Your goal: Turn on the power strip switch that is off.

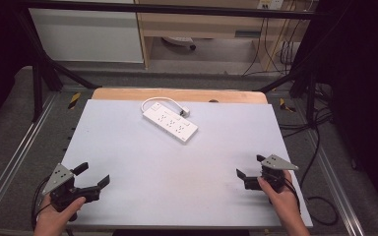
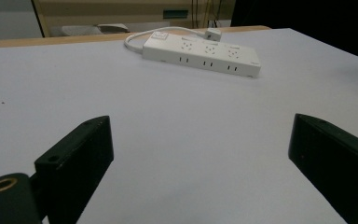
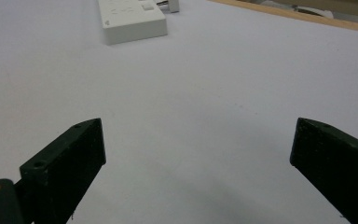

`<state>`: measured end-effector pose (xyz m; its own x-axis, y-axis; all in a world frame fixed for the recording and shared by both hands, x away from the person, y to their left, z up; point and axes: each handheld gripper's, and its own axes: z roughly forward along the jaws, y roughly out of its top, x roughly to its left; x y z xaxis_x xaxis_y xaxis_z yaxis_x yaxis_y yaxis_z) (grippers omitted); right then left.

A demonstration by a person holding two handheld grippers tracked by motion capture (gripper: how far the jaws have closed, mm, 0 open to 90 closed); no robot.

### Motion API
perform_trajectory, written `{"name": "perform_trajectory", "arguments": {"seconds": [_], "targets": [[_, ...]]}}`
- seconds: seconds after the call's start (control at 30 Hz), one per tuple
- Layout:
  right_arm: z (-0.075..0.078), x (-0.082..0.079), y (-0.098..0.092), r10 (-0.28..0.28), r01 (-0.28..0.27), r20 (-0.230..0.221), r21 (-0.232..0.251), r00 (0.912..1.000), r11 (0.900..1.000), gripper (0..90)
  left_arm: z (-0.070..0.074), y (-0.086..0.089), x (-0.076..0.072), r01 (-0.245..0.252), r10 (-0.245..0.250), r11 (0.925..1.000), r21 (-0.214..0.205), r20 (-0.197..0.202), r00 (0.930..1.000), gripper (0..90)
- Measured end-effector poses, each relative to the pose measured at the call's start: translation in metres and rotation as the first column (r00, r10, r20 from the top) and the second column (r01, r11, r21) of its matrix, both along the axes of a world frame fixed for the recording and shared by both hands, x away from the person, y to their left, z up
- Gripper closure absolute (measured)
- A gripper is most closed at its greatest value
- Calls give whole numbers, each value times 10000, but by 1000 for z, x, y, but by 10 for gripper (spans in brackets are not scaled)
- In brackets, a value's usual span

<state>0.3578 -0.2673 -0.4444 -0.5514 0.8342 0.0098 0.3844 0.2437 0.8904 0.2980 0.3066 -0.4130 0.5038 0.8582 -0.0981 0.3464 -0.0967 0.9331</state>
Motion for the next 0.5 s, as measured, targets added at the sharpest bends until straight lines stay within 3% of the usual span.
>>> {"name": "perform_trajectory", "arguments": {"seconds": [0.5], "targets": [[1, -2, 3, -265, 265, -75, -31, 9996, 9996, 30, 3, -7, -1, 249, -248, 9997, -19, 125, 9996, 65]]}}
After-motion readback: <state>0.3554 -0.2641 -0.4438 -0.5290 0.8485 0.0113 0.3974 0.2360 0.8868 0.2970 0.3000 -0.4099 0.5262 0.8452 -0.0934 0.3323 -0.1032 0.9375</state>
